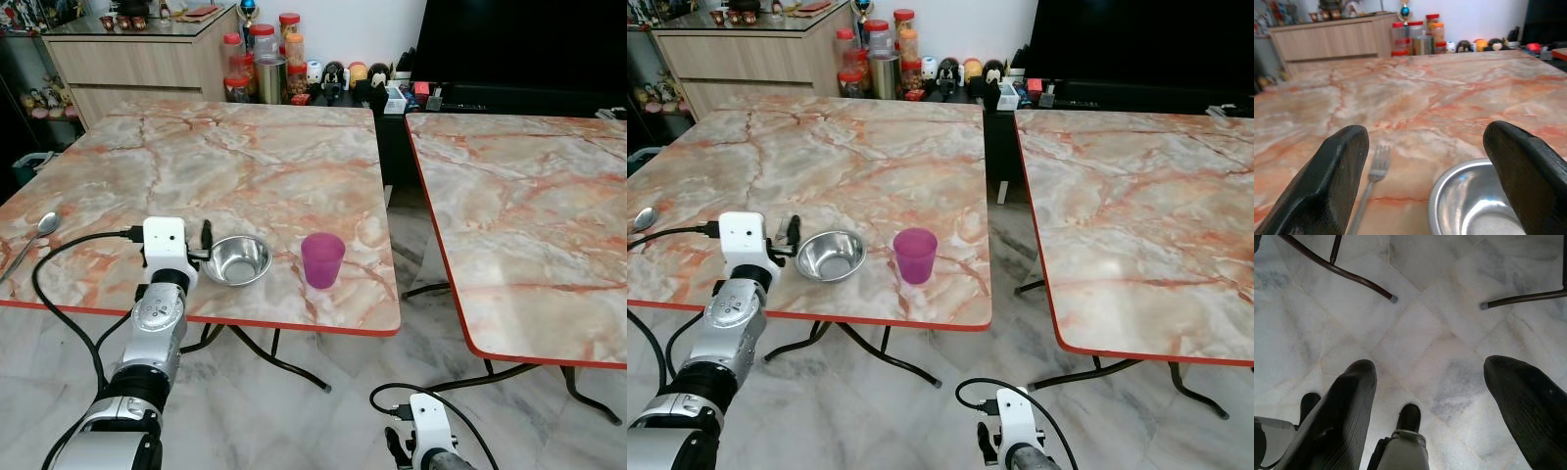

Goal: Setting the table

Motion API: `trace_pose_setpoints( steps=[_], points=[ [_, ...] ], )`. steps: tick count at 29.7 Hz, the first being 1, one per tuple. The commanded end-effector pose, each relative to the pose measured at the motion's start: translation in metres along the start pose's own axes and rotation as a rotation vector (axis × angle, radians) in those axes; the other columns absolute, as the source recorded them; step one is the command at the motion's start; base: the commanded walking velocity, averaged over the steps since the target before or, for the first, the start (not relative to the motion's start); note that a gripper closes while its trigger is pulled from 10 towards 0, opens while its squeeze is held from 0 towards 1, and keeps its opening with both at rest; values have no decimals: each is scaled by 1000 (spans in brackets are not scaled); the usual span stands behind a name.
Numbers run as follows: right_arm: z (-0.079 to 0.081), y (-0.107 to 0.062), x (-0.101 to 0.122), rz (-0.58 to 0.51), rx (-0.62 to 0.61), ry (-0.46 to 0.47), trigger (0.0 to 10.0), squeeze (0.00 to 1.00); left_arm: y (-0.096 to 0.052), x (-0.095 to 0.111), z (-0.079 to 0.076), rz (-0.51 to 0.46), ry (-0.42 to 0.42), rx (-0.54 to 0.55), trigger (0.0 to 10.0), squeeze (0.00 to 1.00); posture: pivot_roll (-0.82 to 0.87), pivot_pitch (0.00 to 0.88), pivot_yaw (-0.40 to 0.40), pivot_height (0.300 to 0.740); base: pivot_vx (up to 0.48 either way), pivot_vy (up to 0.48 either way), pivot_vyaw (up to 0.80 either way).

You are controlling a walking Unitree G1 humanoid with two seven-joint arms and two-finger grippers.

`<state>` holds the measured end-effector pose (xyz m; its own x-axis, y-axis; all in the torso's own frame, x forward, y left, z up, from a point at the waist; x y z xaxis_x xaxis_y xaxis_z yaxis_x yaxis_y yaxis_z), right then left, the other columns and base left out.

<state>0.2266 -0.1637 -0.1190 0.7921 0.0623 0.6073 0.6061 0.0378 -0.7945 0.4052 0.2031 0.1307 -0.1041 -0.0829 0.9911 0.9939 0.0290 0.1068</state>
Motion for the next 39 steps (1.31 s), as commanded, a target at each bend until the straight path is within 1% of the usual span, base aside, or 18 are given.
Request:
trace_pose_setpoints(
  steps=[1, 2, 4, 5, 6, 7, 8, 9, 10, 11, 13, 14, 17, 19, 22, 27, 32, 39],
  points=[
    [-1, 0, 0, 5, -3, 1, 10000, 0, 6, 5, 2, 9, -42, 8, 10000, 1000, 20, 0, 0, 740, 0, 0, 0],
    [-1, 0, 0, 5, -3, 1, 10000, 0, 6, 5, 2, 9, -42, 8, 10000, 1000, 20, 0, 0, 740, 0, 0, 0],
    [0, 0, 0, 5, -2, -1, 10000, 0, 8, 6, 3, 23, -87, 18, 10000, 1000, 20, 0, 0, 740, 0, 0, 0],
    [0, 0, 0, 6, -1, -2, 10000, 0, 8, 6, 2, 25, -92, 18, 10000, 788, 20, 0, 0, 740, 0, 0, 0],
    [0, 0, 0, 6, -1, -2, 10000, 0, 9, 7, 2, 30, -98, 12, 10000, 0, 21, 0, 0, 740, 0, 0, 0],
    [0, 0, 0, 7, 0, -3, 10000, 0, 9, 6, 2, 43, -103, 13, 10000, 0, 21, 0, 0, 740, 0, 0, 0],
    [1, 0, -1, 10, 1, -4, 10000, 0, 11, 1, 2, 83, -129, 13, 10000, 0, 21, 0, 0, 740, 0, 0, 0],
    [1, 0, -1, 10, 1, -4, 10000, 0, 11, 1, 2, 83, -129, 13, 10000, 0, 21, 0, 0, 740, 0, 0, 0],
    [1, 0, -2, 12, 2, -4, 10000, 0, 11, -7, -1, 144, -187, -3, 10000, 0, 22, 0, 1, 740, 0, 0, 0],
    [1, 0, -2, 12, 2, -4, 10000, 0, 11, -10, -3, 172, -218, -16, 10000, 0, 23, 0, 2, 740, 0, 0, 0],
    [1, 0, -2, 14, 3, -4, 10000, 0, 11, -15, -10, 208, -275, -43, 10000, 0, 19, 0, 4, 740, 0, 0, 0],
    [1, 0, -2, 15, 3, -4, 10000, 0, 11, -15, -11, 215, -284, -46, 10000, 0, 19, 0, 5, 740, 0, 0, 0],
    [2, 0, -2, 15, 4, -3, 10000, 0, 11, -19, -12, 245, -247, -34, 10000, 0, 19, 0, 7, 740, 0, 0, 0],
    [2, 0, -3, 14, 5, 1, 10000, 0, 10, -23, -12, 266, -243, -27, 10000, 0, 17, 0, 9, 740, 0, 0, 0],
    [2, 0, -3, 11, 6, 6, 10000, 0, 10, -23, -12, 270, -260, -25, 10000, 0, 17, 0, 9, 740, 0, 0, 0],
    [3, 0, -3, 14, 6, 7, 10000, 0, 10, -26, -6, 311, -273, 0, 10000, 0, 18, 0, 13, 740, 0, 0, 0],
    [3, 0, -3, 14, 8, 4, 10000, 0, 7, -33, -11, 350, -300, -32, 10000, 0, 19, 0, 12, 740, 0, 0, 0],
    [3, 0, -2, 12, 8, 4, 10000, 0, 5, -39, -11, 386, -327, -11, 10000, 0, 15, 0, 14, 740, 0, 0, 0]
  ],
)
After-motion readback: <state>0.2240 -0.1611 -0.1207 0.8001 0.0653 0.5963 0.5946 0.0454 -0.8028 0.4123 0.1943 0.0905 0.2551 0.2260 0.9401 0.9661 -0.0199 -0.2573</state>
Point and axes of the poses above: a point about 5 cm out from each wrist's last joint towards the gripper, its own y axis pointing out of the wrist towards the gripper, its own x axis along the axis of the wrist's last joint, z = x × y, the point moved 5 cm from there along y, pointing out of the wrist towards the gripper, and after that the axes turned 1 degree about y, right-handed, at the moved point
